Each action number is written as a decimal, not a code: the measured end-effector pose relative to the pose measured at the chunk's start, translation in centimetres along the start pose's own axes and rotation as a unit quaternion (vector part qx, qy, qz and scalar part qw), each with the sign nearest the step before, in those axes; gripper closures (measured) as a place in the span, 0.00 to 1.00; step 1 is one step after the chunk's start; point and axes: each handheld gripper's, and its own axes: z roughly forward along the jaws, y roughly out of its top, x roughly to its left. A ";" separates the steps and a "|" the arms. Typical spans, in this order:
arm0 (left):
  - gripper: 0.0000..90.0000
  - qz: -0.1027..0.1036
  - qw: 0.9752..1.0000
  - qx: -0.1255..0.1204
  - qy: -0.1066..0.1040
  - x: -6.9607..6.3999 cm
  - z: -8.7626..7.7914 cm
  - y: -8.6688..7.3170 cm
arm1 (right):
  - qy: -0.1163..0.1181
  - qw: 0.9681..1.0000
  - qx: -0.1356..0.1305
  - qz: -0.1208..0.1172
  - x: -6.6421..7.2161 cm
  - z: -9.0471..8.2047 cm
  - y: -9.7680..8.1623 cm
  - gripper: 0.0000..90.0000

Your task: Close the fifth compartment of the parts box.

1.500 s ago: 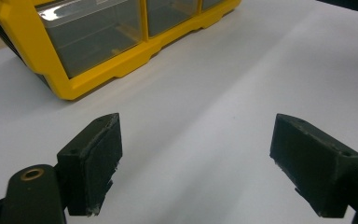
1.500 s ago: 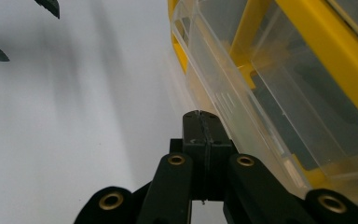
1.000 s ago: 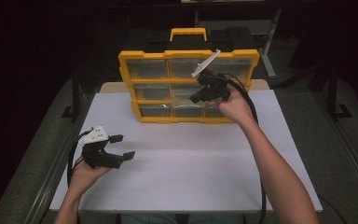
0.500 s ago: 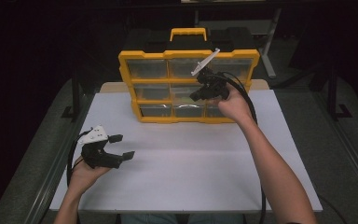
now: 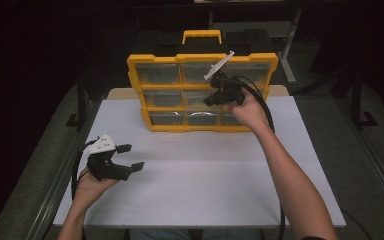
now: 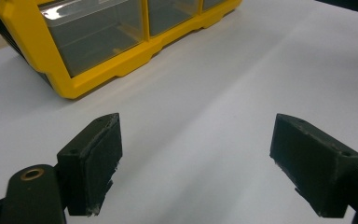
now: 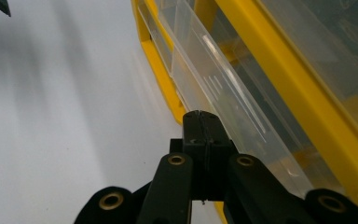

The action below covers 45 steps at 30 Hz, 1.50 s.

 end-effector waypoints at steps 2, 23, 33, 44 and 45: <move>0.18 0.001 1.000 0.001 0.000 0.0 0.0 0.0 | -0.003 1.000 0.001 -0.001 0.0 0.0 0.0 0.99; 0.18 -0.001 1.000 -0.002 0.000 0.0 -0.1 0.0 | -0.041 0.999 0.001 0.005 -0.5 0.4 0.2 0.99; 0.18 0.001 1.000 -0.001 -0.001 0.1 -0.1 -0.1 | -0.046 0.999 -0.002 0.005 -0.3 0.8 0.1 0.98; 0.18 -0.001 1.000 0.006 -0.002 -0.1 0.1 -0.1 | 0.033 0.997 -0.057 0.043 0.4 1.0 -2.3 0.85; 0.18 -0.002 1.000 0.006 -0.002 -0.1 0.1 -0.1 | 0.036 0.996 -0.064 0.041 0.4 1.0 -2.5 0.84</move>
